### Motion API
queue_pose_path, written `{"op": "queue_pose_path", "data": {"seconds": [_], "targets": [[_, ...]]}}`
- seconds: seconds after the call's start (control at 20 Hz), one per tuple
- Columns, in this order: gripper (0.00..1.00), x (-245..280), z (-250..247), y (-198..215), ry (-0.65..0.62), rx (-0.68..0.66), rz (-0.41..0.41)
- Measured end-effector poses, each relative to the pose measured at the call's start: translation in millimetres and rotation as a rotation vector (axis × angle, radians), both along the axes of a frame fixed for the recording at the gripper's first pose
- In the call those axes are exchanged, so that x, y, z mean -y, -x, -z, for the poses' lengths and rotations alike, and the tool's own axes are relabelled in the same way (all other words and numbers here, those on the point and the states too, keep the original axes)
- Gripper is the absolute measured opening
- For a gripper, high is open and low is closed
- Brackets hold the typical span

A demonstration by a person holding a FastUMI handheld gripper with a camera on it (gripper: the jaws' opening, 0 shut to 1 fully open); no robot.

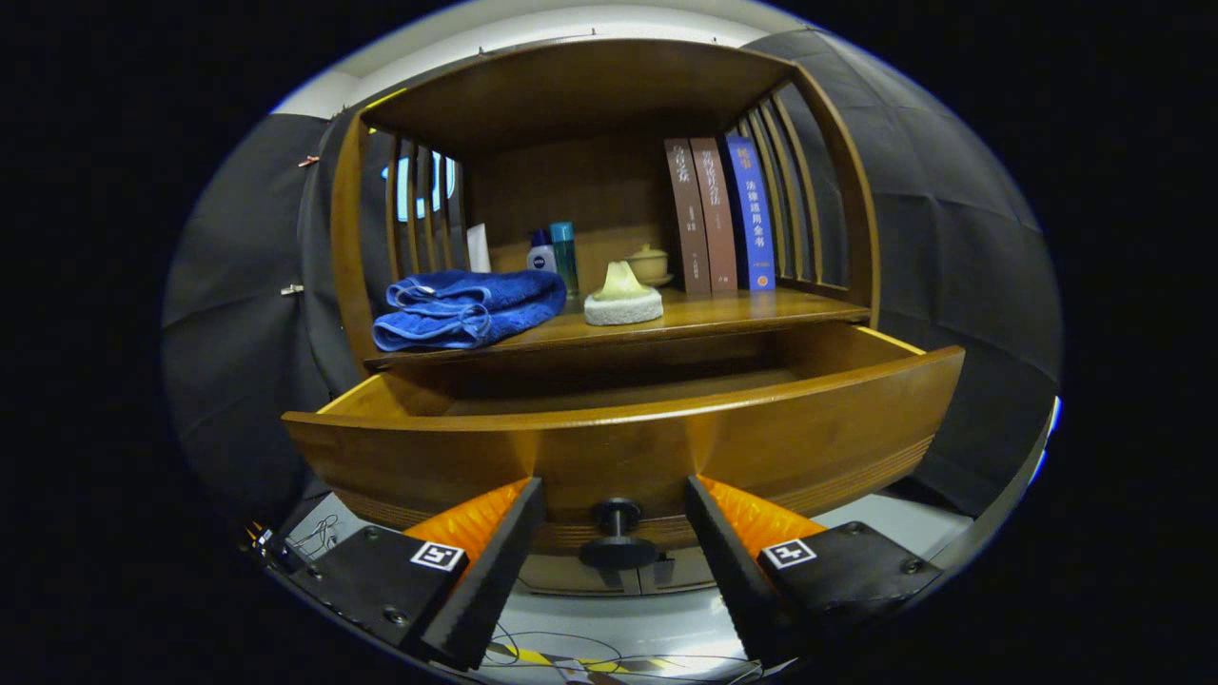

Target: Pull open the drawer, take out the items inside it, and place them on the countertop above the cabinet.

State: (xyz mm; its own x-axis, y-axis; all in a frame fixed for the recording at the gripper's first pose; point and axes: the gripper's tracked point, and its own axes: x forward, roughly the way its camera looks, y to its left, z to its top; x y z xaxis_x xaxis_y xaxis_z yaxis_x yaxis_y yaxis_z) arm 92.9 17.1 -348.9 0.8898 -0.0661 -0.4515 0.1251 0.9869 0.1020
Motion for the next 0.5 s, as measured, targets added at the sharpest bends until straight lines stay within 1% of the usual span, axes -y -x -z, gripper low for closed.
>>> {"op": "queue_pose_path", "data": {"seconds": [0.25, 0.5], "targets": [[0.98, 4, 13, -55, 0.002, 0.0, -0.001], [0.97, 6, 18, -77, 0.002, 0.013, 0.0]]}}
